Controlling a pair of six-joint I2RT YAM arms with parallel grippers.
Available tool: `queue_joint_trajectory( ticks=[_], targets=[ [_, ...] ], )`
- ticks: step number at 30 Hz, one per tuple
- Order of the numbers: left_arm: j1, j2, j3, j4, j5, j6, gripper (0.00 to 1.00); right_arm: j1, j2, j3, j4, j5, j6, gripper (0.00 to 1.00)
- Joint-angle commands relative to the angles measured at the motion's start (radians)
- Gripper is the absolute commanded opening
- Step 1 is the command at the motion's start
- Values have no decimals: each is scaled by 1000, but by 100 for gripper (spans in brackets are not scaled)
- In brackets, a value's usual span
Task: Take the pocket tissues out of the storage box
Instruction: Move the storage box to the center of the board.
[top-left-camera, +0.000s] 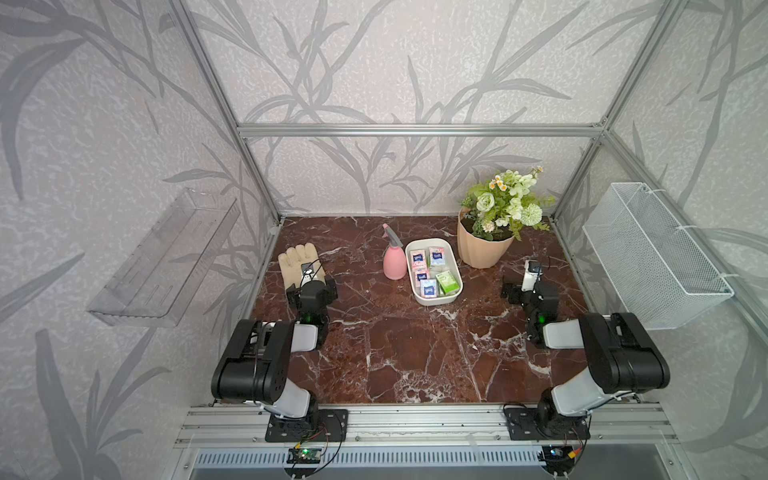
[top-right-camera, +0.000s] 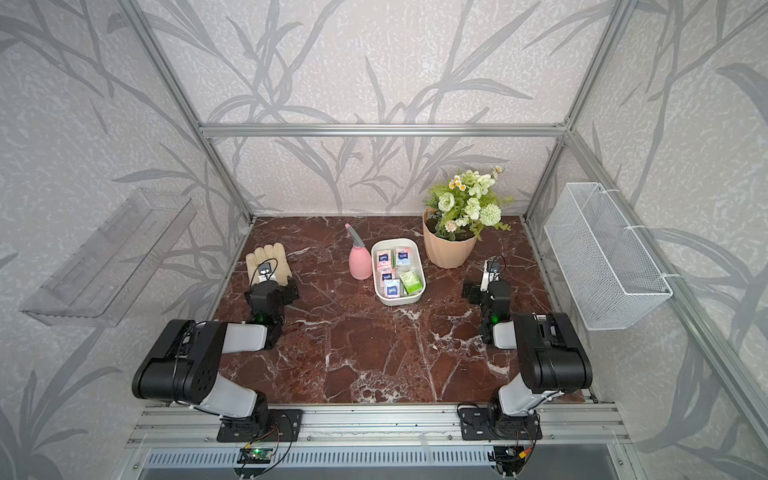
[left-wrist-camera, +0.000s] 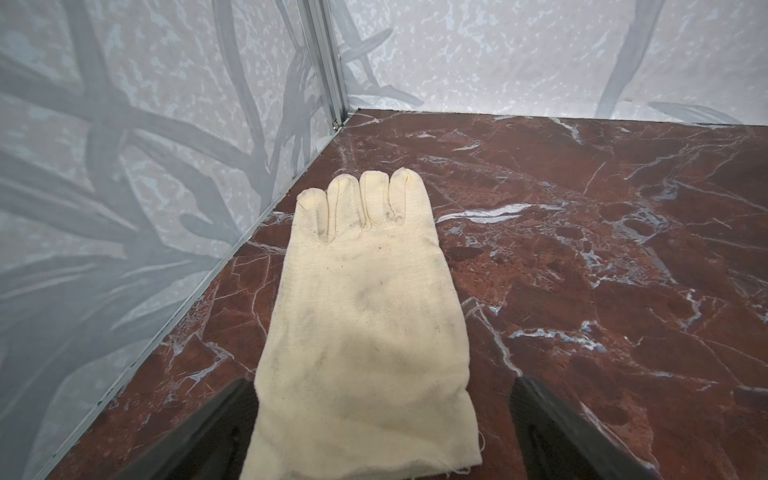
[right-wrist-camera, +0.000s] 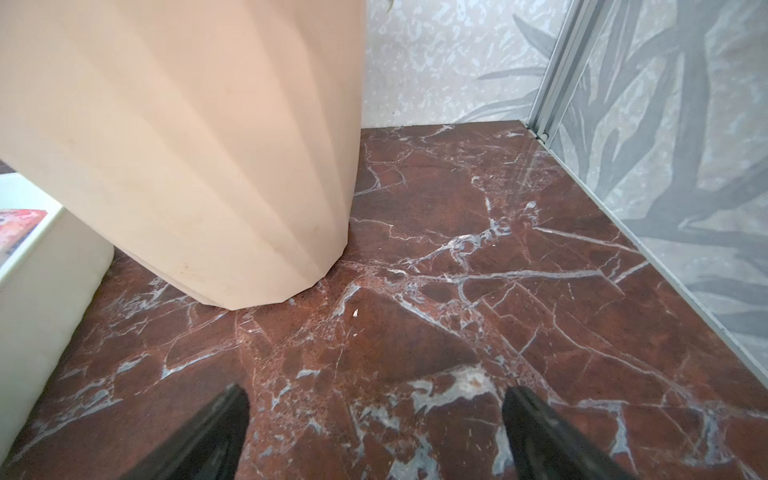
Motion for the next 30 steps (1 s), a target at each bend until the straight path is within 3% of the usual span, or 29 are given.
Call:
queue_joint_trajectory(
  ticks=[1, 13, 16, 18, 23, 30],
  targets=[
    [-2, -11, 9, 15, -15, -8, 100, -1, -6, 7, 10, -3, 3, 99],
    [-1, -29, 4, 30, -41, -12, 100, -3, -16, -24, 61, 18, 11, 99],
    [-6, -126, 21, -82, -46, -4, 100, 0, -68, -107, 173, 25, 10, 99],
    [-4, -247, 66, -272, -31, -19, 100, 5, -157, -141, 155, 52, 16, 99],
    [-3, -455, 194, -623, 85, -117, 100, 13, -502, 0, -472, -42, 58, 99],
    [-12, -481, 298, -889, 284, -282, 100, 79, -692, 157, -908, -48, 286, 99]
  ],
)
